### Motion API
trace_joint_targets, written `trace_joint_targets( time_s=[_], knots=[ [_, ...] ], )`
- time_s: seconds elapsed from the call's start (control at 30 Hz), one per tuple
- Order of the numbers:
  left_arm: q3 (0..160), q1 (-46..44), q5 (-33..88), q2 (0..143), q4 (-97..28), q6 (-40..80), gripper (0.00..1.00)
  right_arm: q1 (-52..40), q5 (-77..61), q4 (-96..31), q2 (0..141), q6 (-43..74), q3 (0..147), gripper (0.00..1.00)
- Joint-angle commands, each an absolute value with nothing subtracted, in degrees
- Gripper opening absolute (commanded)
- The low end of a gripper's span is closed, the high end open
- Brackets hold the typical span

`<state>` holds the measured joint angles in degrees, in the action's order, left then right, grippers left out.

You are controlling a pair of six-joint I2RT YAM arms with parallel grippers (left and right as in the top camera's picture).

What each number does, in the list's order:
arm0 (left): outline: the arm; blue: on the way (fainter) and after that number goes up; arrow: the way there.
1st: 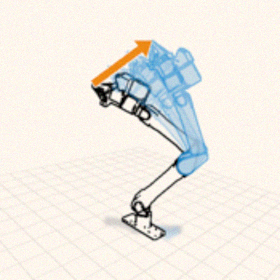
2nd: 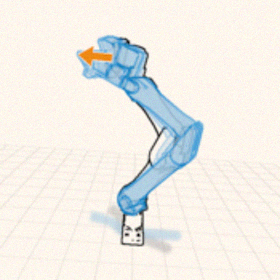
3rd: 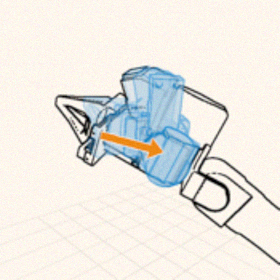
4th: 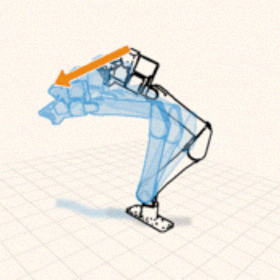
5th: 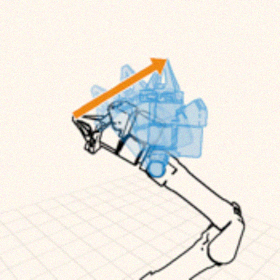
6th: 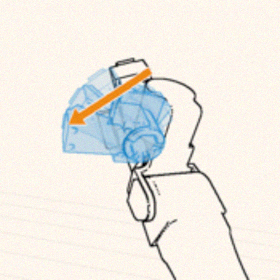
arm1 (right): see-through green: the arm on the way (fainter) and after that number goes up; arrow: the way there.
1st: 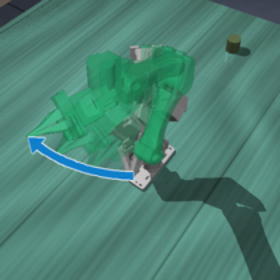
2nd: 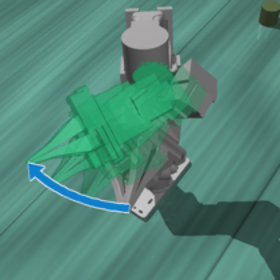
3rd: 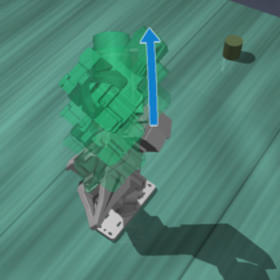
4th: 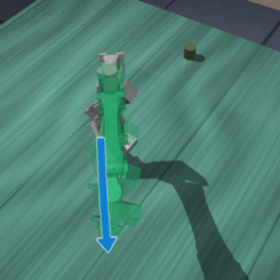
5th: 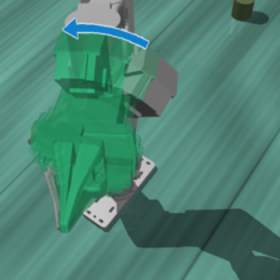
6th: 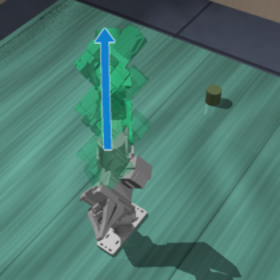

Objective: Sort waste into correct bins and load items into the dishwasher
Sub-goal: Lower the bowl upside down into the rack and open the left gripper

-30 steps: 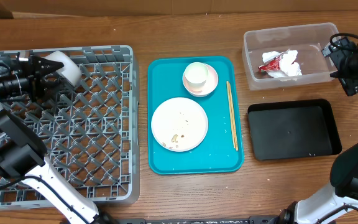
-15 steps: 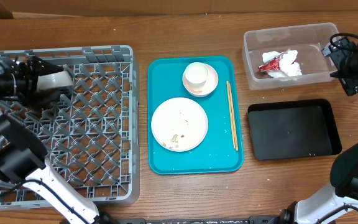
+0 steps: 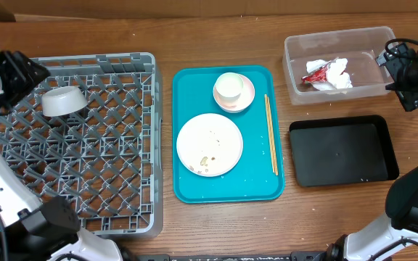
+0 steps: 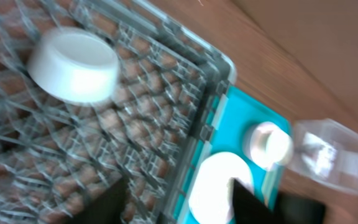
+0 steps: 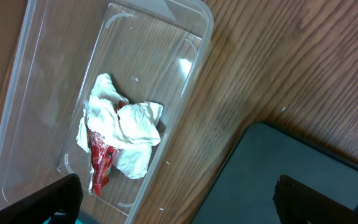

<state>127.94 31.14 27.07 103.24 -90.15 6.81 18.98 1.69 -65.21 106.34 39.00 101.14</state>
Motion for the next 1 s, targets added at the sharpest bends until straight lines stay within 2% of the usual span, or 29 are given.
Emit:
trace_joint_targets(
  time_s=[0.0,0.1,0.33,0.47,0.7,0.97],
  knots=[
    [127.1,27.9,4.8,104.4,-86.0,16.8,0.04,18.7,1.8,-65.0,105.8,39.0,101.3,1.0],
    [124.5,25.8,-3.1,105.9,-82.1,25.3,0.04,18.7,1.8,-65.0,105.8,39.0,101.3,1.0],
    [120.8,24.8,-3.6,113.6,-72.2,25.2,0.09,18.7,1.8,-65.0,105.8,39.0,101.3,1.0],
    [120.8,24.8,-3.6,118.4,-71.8,25.3,0.04,18.7,1.8,-65.0,105.8,39.0,101.3,1.0],
    [120.8,24.8,-3.4,123.3,-72.0,23.8,0.04,18.7,1.8,-65.0,105.8,39.0,101.3,1.0],
    [120.8,24.8,-0.4,123.3,-77.6,23.8,0.11,18.7,1.8,-65.0,105.8,39.0,101.3,1.0]
  ],
)
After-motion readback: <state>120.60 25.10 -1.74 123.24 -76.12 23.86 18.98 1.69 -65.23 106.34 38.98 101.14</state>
